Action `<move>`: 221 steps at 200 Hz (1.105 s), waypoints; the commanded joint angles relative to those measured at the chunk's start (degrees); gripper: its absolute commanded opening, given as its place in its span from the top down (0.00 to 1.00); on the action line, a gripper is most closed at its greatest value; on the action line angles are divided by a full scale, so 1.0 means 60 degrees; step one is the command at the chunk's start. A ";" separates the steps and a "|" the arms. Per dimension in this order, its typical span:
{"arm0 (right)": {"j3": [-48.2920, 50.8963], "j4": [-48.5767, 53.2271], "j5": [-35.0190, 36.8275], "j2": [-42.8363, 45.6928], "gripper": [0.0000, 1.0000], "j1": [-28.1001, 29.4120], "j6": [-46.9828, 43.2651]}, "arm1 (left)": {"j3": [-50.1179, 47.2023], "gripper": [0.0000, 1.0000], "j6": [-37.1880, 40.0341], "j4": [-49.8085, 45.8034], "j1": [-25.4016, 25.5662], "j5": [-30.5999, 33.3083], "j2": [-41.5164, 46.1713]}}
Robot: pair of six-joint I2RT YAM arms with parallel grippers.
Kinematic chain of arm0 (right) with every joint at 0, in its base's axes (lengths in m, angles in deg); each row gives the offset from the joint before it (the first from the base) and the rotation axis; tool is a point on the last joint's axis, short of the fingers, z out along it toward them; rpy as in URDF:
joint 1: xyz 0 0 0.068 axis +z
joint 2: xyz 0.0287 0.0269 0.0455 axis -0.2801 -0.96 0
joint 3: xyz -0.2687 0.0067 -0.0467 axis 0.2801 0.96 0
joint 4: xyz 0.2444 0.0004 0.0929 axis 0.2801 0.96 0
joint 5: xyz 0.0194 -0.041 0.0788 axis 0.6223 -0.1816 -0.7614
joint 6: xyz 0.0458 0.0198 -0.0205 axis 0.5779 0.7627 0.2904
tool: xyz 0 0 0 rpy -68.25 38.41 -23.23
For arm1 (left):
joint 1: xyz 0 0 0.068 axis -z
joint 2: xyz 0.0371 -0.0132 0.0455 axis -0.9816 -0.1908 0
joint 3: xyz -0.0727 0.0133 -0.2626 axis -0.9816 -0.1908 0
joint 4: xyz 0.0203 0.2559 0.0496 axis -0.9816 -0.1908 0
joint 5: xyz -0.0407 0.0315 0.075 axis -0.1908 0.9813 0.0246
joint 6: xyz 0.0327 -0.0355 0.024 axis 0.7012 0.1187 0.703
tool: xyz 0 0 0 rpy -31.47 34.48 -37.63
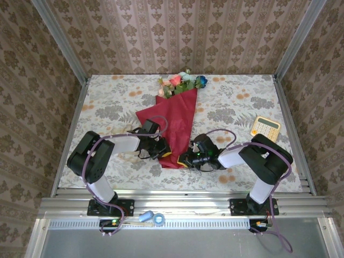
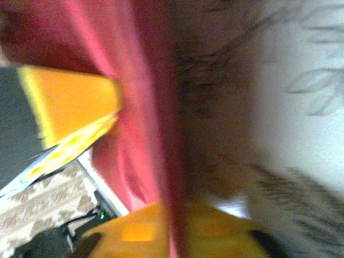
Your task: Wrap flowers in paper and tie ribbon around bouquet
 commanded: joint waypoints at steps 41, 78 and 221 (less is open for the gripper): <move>0.0399 0.0955 0.0458 0.0429 0.64 0.0703 0.0263 | -0.0534 0.90 -0.0140 -0.1530 0.0179 0.1254 -0.0993; 0.0332 0.0972 0.0727 0.0073 1.00 0.0638 0.0293 | -0.0386 0.90 -0.0098 -0.1616 0.0198 0.1252 -0.1000; -0.0331 0.7551 0.2459 0.4393 0.30 -0.0095 0.0130 | 0.1188 0.49 -0.0383 -0.3326 0.0294 0.1653 0.1175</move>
